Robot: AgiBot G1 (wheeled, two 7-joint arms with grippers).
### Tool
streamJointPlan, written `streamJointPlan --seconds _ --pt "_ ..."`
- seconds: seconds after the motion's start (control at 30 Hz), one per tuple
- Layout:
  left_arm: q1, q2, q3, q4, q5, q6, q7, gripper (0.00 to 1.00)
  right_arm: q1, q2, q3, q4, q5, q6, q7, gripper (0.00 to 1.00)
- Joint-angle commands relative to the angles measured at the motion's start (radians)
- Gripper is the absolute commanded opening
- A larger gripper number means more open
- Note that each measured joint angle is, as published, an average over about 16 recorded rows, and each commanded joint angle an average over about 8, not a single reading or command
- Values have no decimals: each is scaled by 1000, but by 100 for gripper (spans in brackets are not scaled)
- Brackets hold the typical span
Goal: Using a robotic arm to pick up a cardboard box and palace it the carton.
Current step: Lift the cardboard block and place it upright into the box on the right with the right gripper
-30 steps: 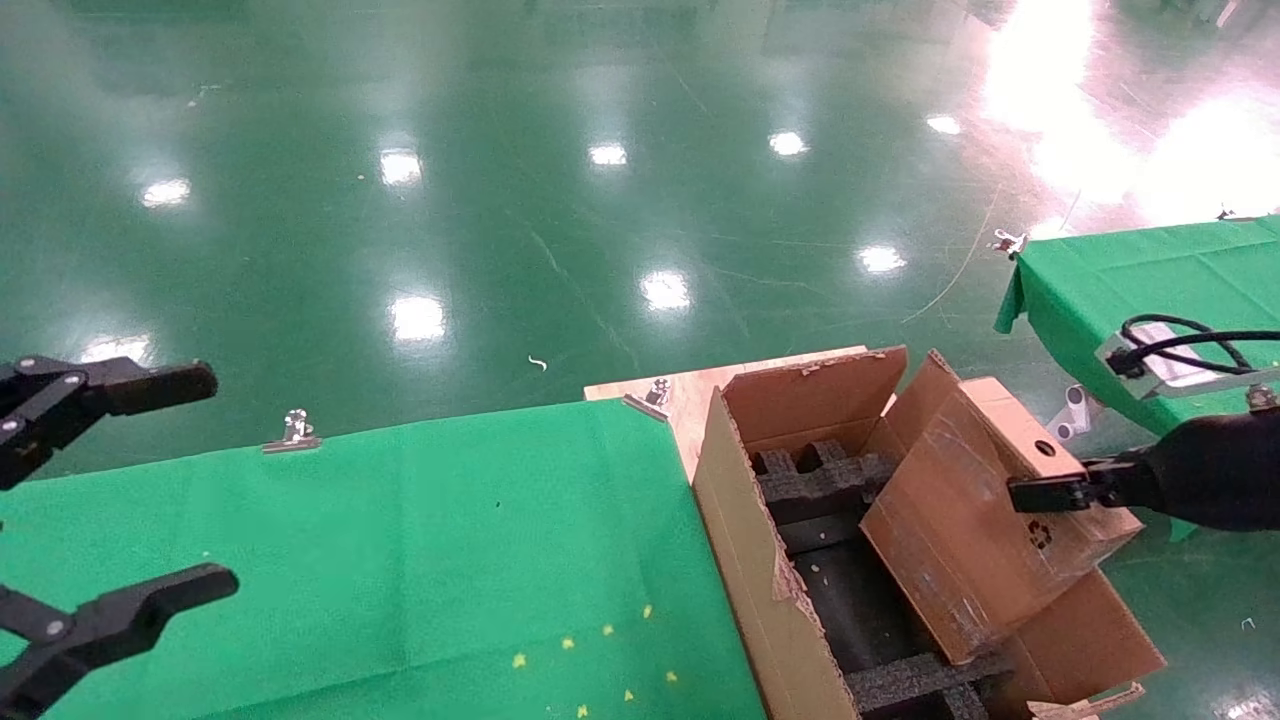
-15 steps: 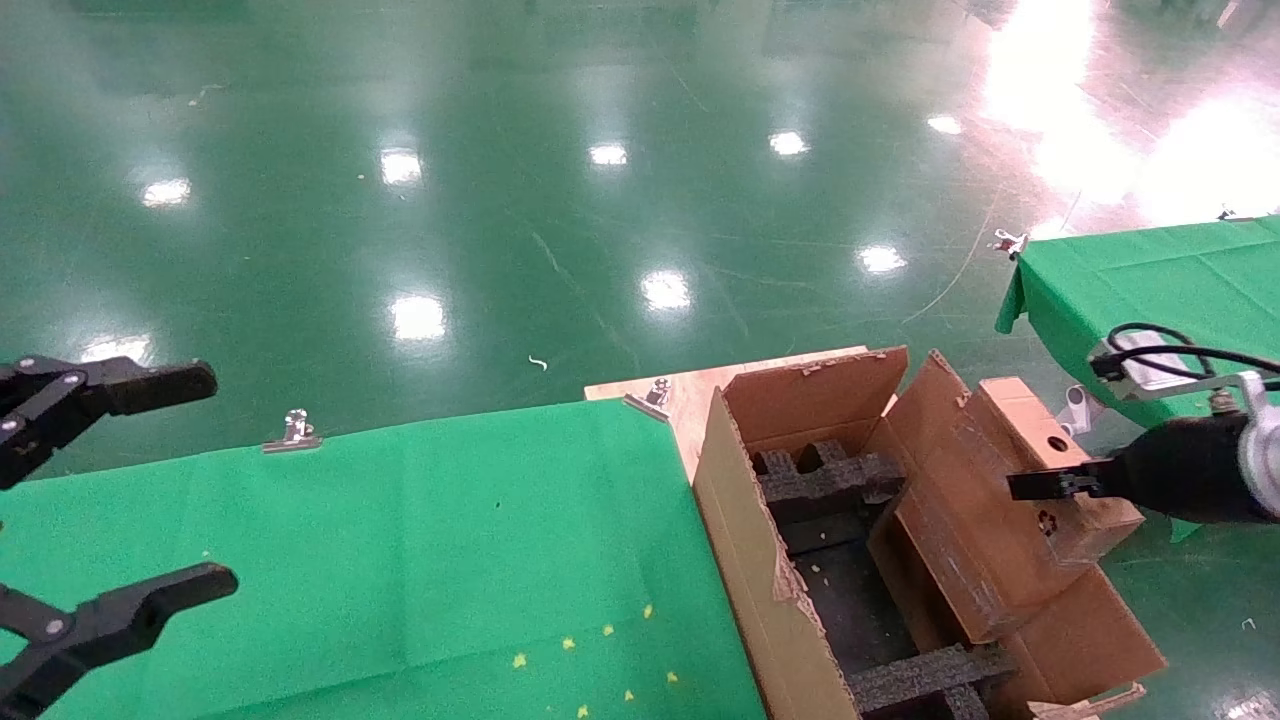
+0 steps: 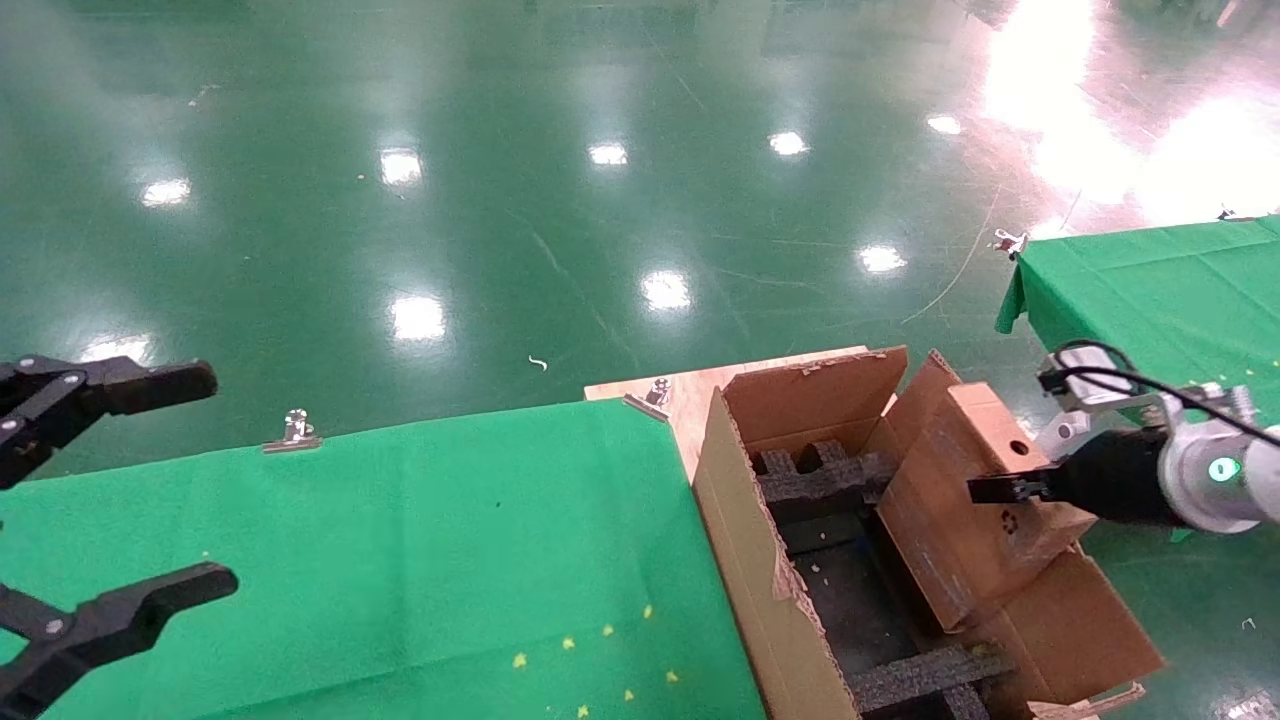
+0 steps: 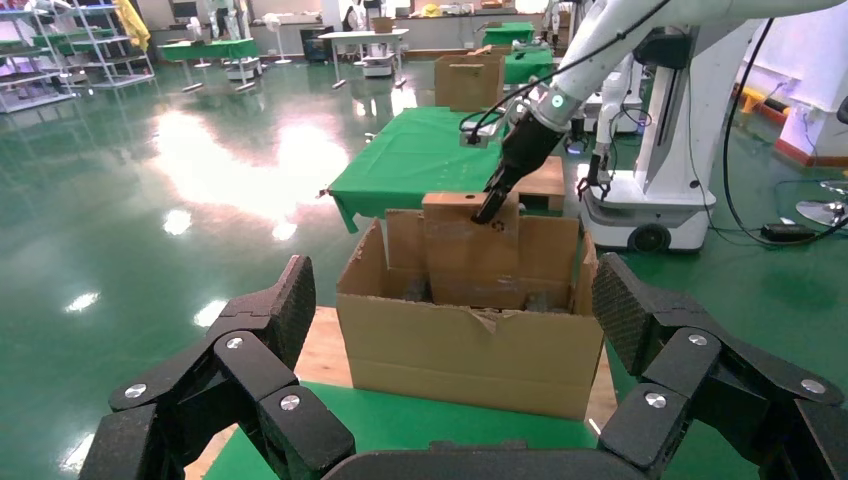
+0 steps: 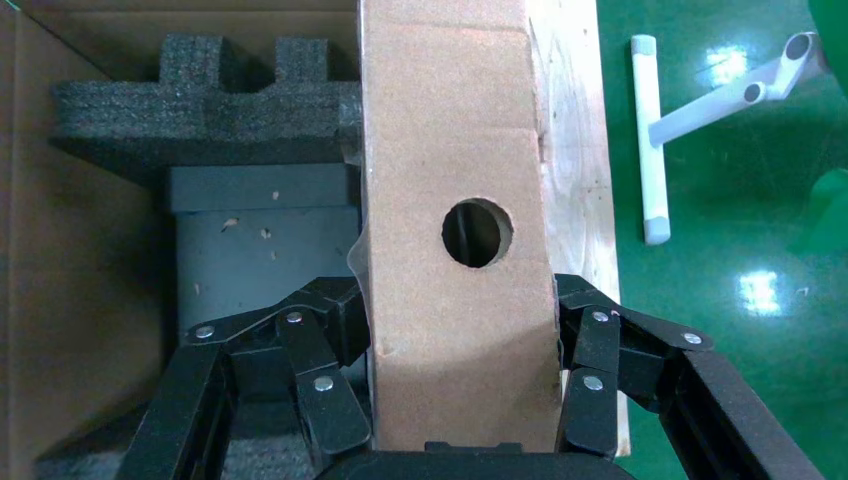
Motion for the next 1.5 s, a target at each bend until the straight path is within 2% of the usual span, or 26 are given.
streamJointPlan --seconds 0.03,0.47,0.83,1.07,1.5 --pt "0 0 0 0 0 0 0 100 -14 -8 -7 -1 -13 20 13 0" --pt "0 0 0 0 0 0 0 100 -119 -71 -51 -19 -147 154 142 0" --pt "0 0 0 0 0 0 0 100 -179 -136 -75 -79 -211 201 211 0" --pt "0 0 0 0 0 0 0 100 -197 -176 -87 -129 -198 200 209 0" --pt "0 0 0 0 0 0 0 100 -216 -213 -103 -202 -119 193 142 0"
